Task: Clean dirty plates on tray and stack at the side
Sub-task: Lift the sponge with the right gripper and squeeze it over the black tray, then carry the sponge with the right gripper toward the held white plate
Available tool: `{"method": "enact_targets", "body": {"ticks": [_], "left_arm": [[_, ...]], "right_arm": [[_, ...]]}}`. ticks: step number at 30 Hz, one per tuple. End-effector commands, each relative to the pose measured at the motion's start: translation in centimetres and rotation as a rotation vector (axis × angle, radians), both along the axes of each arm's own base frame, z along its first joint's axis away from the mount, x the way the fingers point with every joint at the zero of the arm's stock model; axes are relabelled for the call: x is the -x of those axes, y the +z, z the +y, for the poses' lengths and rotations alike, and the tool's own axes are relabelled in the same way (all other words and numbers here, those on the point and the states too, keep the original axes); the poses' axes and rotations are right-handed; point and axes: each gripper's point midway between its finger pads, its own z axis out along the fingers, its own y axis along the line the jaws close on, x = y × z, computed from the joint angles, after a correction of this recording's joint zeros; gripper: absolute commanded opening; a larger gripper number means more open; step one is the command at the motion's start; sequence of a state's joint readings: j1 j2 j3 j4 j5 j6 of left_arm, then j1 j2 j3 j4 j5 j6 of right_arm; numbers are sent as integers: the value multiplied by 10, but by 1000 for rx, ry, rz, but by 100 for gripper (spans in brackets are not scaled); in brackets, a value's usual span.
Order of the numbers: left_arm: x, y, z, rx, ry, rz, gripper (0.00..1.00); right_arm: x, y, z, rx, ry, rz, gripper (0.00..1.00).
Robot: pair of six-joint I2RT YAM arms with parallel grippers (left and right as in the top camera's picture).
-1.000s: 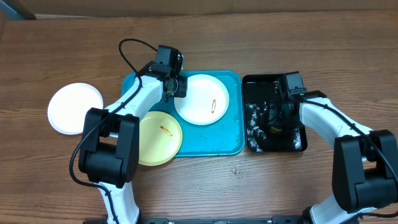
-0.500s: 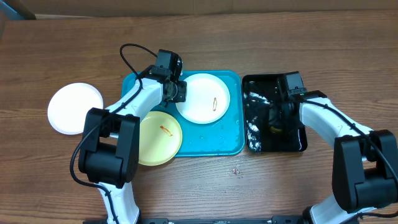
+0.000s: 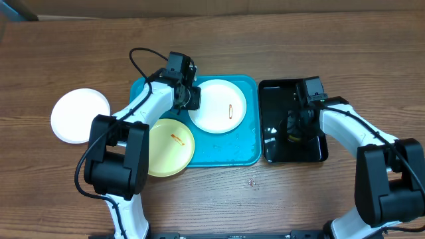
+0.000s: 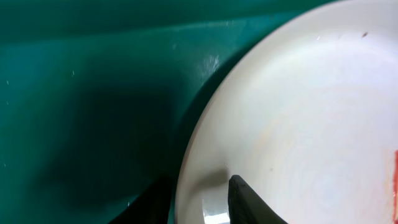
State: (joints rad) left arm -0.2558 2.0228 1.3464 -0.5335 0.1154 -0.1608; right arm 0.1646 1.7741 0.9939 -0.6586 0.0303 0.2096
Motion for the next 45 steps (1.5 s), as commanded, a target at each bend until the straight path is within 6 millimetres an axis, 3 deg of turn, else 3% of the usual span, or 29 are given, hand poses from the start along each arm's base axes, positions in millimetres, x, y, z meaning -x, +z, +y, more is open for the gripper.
{"method": "enact_targets", "body": {"ticks": [1,4,6,9,10,12,13,21,23,25,28,30,34,39,41,42,45], "left_arm": [[-9,1,-3,-7,2,-21,29],[-7,0,-3,-8,1,-14,11],[-4,-1,-2,-12,2,-2,6],[-2,-2,-1,-16,1,9,6],[-1,-3,-1,-16,0,9,8],[-1,-3,-1,-17,-1,9,11],[-2,-2,-1,-17,-1,8,11],[-2,-2,-1,-16,-1,8,13],[-1,-3,-1,-16,-1,9,13],[-1,-3,-1,-16,-2,9,13],[-2,-2,-1,-16,-2,8,14],[-3,-2,-1,-15,-1,3,22],[-7,0,-2,-10,-1,-15,27],[-8,0,-3,-9,-1,-19,27],[-7,0,-2,-10,-1,-16,19],[-7,0,-2,-10,-1,-15,8],[-7,0,-2,-10,-1,-15,4]], "right_arm": [[8,-7,2,-5,2,31,11],[7,-7,2,-7,3,25,14],[5,-6,2,-7,3,20,14],[2,-6,3,-10,3,5,15],[1,-5,3,-11,3,2,19],[0,-5,3,-11,3,0,50],[0,-5,3,-11,3,-2,54],[-17,4,7,-27,4,-54,57],[-17,4,7,-27,4,-57,55],[-17,3,7,-27,4,-58,44],[-16,-1,7,-28,5,-64,25],[-15,-4,7,-31,5,-73,4],[-20,2,8,-33,5,-85,4],[-33,50,10,-34,9,-99,4],[-38,76,11,-35,9,-115,4],[-39,85,11,-37,10,-119,4],[-37,106,11,-33,17,-117,4]]}}
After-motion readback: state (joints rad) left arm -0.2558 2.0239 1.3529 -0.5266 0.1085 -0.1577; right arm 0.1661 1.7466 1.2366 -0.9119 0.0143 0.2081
